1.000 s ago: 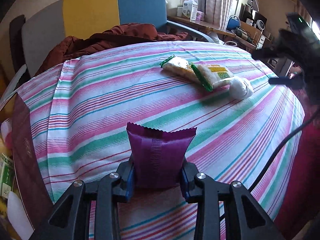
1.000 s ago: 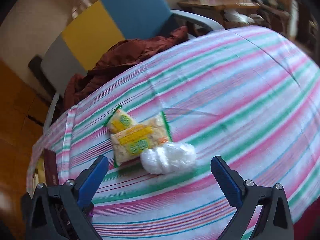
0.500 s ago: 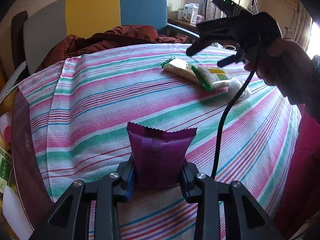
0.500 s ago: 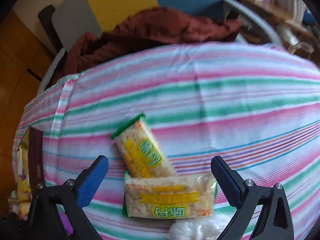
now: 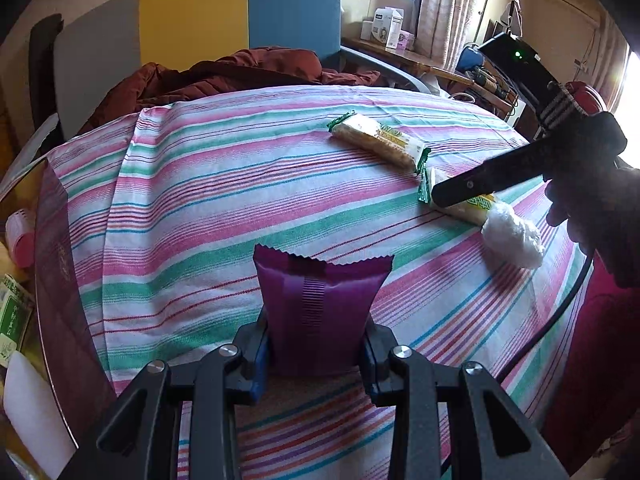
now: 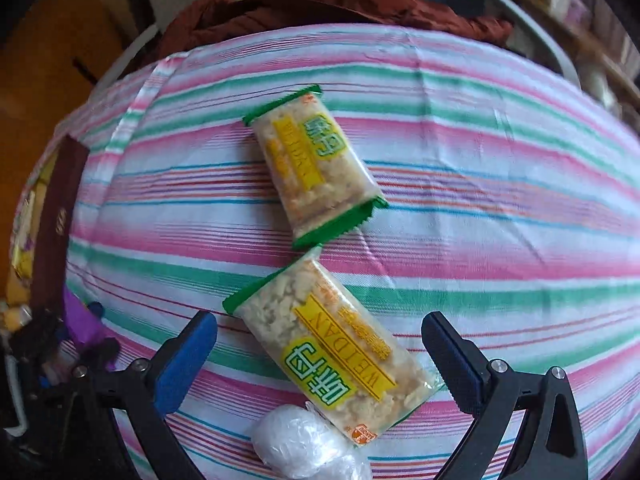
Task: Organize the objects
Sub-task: 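Grasp a WEIDAN cracker packet with the right tool while the left holds the purple packet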
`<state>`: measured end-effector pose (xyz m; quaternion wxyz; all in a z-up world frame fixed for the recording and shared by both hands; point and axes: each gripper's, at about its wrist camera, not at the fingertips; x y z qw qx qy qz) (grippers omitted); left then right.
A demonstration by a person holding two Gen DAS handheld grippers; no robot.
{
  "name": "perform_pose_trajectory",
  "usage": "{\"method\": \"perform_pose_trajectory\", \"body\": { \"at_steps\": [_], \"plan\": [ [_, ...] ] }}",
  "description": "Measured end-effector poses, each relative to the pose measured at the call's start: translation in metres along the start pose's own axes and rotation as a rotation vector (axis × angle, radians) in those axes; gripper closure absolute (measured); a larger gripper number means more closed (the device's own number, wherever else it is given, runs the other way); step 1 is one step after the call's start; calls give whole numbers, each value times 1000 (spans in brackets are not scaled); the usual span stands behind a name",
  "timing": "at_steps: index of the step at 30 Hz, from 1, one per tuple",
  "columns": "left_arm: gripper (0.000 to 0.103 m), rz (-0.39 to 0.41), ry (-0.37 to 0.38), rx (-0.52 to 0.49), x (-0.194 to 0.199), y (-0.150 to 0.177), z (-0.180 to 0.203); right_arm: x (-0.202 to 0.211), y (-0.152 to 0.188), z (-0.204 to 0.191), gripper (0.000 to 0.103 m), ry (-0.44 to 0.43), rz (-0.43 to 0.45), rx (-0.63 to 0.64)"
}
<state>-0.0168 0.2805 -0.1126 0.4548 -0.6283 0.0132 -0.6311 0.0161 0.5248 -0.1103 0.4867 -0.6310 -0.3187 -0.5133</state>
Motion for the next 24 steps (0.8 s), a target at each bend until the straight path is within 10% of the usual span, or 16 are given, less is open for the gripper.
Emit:
{"method": "perform_pose_trajectory", "body": {
  "at_steps": [6, 13, 24],
  "plan": [
    [67, -1, -5, 0, 4, 4, -1, -5, 6, -23, 2, 158, -5, 149],
    [67, 10, -33, -25, 4, 8, 3, -3, 11, -9, 42, 78, 48, 92],
    [66, 28, -82, -41, 1, 10, 9, -6, 9, -7, 42, 73, 60, 117]
  ]
}}
Point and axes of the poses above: each gripper's, at about its wrist camera, not at the fingertips, and x roughly against the way its jaws point, z to its right, y to its underside, and after that the axes turned 7 degrees about y, right-handed
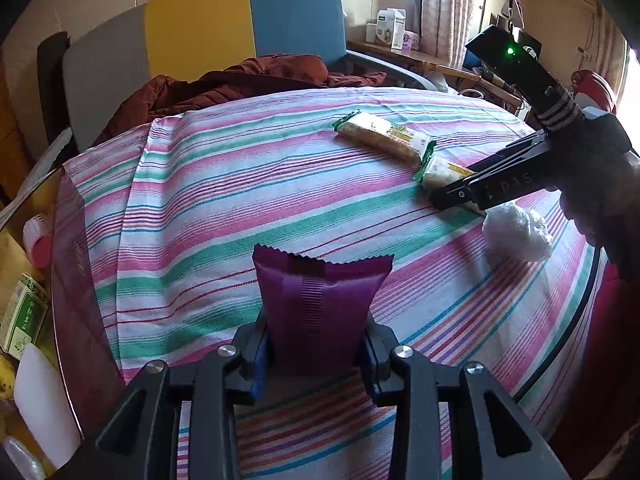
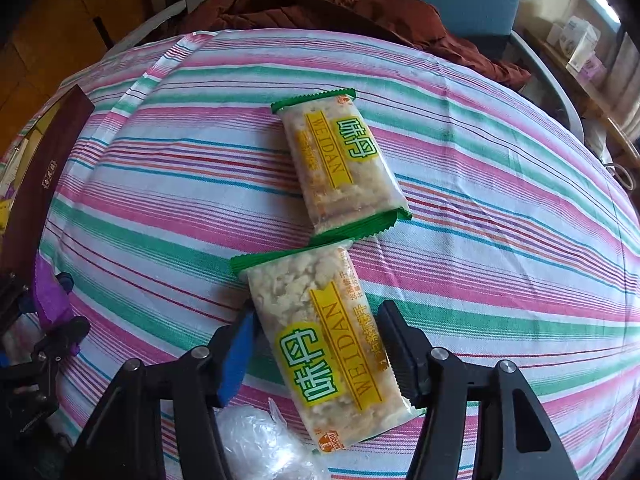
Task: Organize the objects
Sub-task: 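Grasp a WEIDAN cracker packet with the right tool while the left holds the purple packet, then carry the purple packet and WEIDAN packet toward the gold tray with both tools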
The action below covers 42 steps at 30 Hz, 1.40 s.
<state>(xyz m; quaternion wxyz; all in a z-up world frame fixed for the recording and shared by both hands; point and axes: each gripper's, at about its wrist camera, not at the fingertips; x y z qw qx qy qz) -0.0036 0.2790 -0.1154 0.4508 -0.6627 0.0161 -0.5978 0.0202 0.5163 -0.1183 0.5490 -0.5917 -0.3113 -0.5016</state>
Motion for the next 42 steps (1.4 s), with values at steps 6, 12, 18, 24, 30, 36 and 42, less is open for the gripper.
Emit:
{"method": "perform_pose_trajectory", "body": {
  "at_steps": [6, 12, 18, 24, 30, 36, 42],
  "plan": [
    [66, 6, -1, 0, -1, 0, 0, 1, 0, 1, 41, 1, 3, 7],
    [66, 13, 0, 3, -1, 1, -1, 2, 1, 5, 41, 0, 8, 10],
    [66, 20, 1, 5, -1, 1, -1, 3, 1, 10, 41, 3, 16, 17],
    [66, 29, -1, 4, -2, 1, 0, 7, -1, 11, 50, 5, 42, 40],
    [66, 40, -10, 4, -2, 2, 1, 6, 0, -11, 52, 8, 59, 54],
    [66, 48, -14, 6, -2, 2, 2, -1, -9, -13, 48, -13, 55, 34],
    [65, 48, -19, 8, -2, 2, 2, -3, -11, -12, 44, -13, 51, 28]
  ]
}}
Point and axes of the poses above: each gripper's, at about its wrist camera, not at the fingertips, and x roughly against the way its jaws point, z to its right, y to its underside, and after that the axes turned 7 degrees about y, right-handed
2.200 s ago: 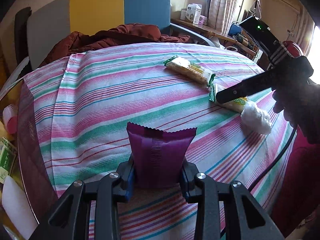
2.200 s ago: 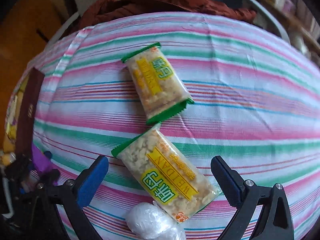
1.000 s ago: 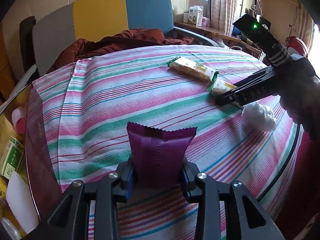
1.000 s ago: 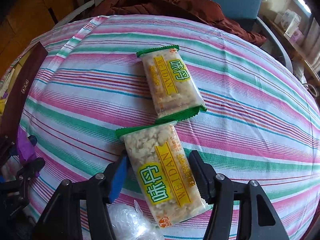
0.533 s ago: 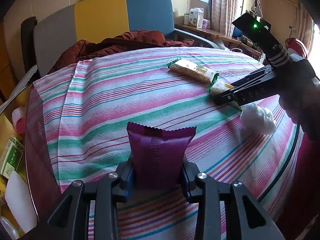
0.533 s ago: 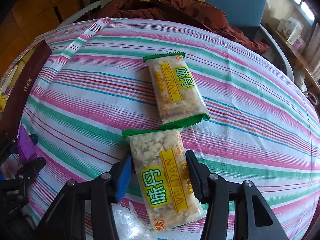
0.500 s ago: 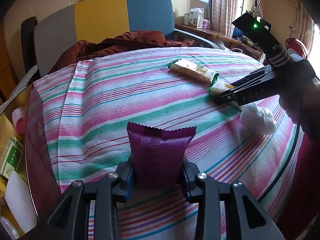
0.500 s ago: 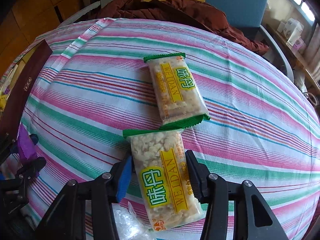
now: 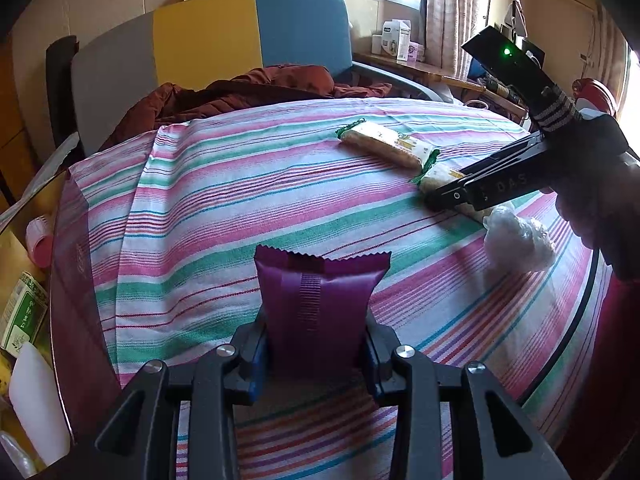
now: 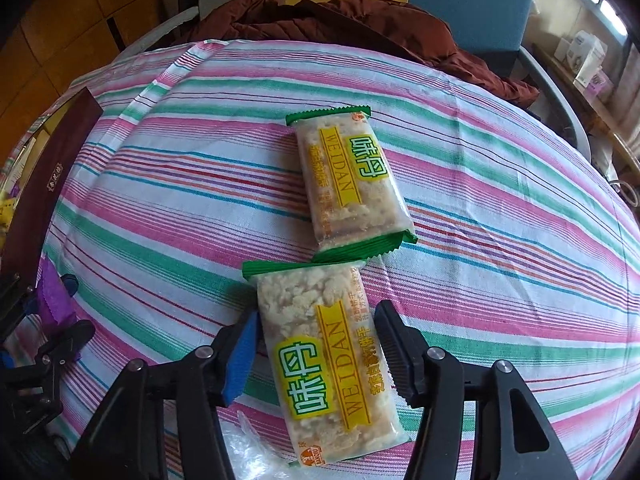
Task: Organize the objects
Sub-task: 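Carry the purple packet and WEIDAN packet toward the gold tray with both tools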
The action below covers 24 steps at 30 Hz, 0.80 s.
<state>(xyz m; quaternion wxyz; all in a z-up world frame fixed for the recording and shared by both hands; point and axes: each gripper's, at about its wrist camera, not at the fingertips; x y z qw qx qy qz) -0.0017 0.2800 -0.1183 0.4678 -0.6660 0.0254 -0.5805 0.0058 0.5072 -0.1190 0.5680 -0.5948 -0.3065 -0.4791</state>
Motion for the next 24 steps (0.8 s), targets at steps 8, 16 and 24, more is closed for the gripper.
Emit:
{"method": "perform_pose_trajectory", "body": {
  "at_steps": [8, 16, 24],
  "plan": [
    [64, -10, -8, 6, -1, -2, 1, -1, 1, 0, 41, -7, -10, 0],
    [64, -18, -19, 0, -2, -3, 1, -1, 2, 0, 40, -3, -11, 0],
    [63, -26, -24, 2, -2, -5, 2, 2, 1, -5, 47, 0, 1, 18]
  ]
}}
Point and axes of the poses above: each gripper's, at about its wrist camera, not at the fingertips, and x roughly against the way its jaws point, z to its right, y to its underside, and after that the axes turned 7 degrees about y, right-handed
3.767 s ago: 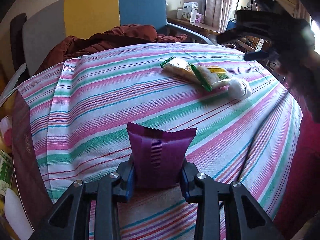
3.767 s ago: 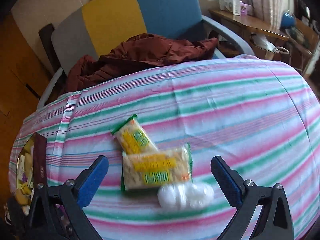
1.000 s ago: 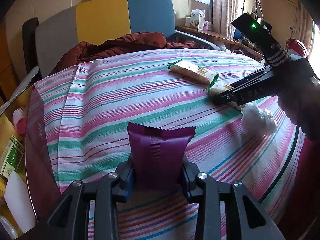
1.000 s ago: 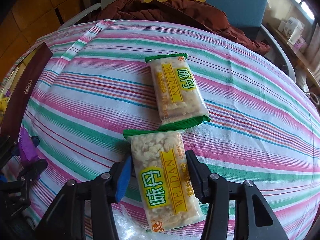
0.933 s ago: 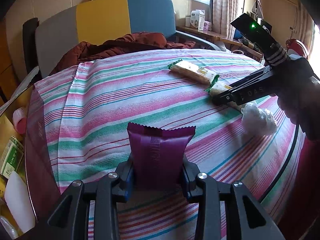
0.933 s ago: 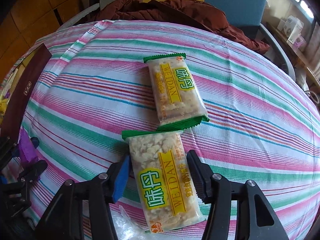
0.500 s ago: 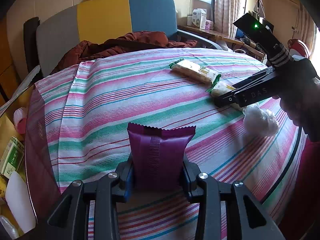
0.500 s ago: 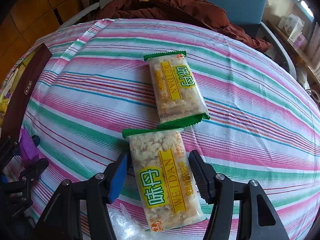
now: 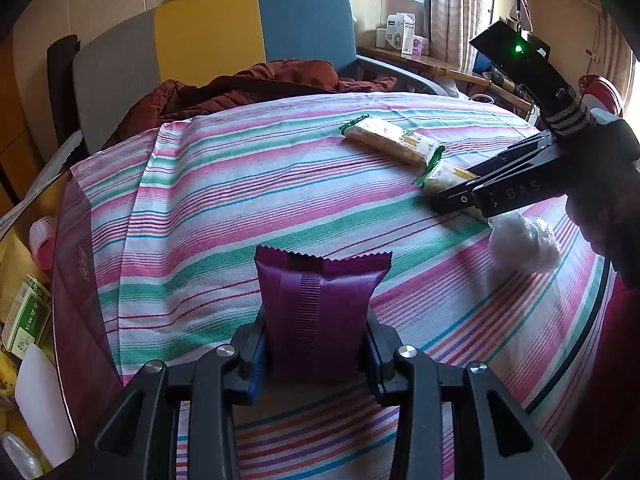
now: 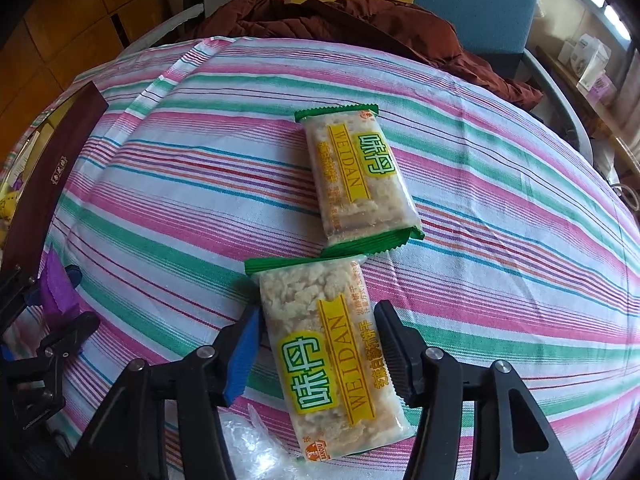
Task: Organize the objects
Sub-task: 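Carry the purple packet and WEIDAN packet toward the gold tray with both tools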
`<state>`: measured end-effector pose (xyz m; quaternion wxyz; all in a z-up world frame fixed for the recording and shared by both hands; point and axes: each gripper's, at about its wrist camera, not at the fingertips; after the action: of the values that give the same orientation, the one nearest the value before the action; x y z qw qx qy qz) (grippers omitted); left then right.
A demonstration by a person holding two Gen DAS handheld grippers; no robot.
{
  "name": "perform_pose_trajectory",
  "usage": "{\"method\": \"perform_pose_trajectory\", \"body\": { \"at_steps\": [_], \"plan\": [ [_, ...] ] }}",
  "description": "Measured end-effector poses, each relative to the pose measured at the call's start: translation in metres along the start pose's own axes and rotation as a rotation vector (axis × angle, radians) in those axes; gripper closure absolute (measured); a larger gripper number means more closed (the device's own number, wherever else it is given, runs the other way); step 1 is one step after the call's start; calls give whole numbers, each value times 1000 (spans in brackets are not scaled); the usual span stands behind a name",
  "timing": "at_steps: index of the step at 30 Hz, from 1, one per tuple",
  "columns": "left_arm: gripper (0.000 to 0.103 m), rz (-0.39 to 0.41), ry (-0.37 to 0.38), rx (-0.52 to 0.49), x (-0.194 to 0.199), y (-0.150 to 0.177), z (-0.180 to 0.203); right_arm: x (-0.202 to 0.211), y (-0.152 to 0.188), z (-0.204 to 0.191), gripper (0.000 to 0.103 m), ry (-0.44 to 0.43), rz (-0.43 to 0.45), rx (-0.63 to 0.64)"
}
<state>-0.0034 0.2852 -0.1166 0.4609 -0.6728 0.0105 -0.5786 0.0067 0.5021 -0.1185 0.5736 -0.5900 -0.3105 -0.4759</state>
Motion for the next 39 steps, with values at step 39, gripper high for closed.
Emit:
{"method": "perform_pose_trajectory", "body": {
  "at_steps": [39],
  "plan": [
    [66, 136, -39, 45, 96, -14, -15, 83, -6, -39, 53, -62, 234, -224]
  ]
}}
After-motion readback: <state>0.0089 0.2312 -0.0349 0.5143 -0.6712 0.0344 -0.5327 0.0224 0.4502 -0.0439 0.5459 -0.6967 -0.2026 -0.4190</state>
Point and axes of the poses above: each gripper's, at about its wrist camera, not at the fingertips, and x roughly against the way its jaws point, z to its right, y to its underside, and after that the axes turned 7 degrees about y, right-handed
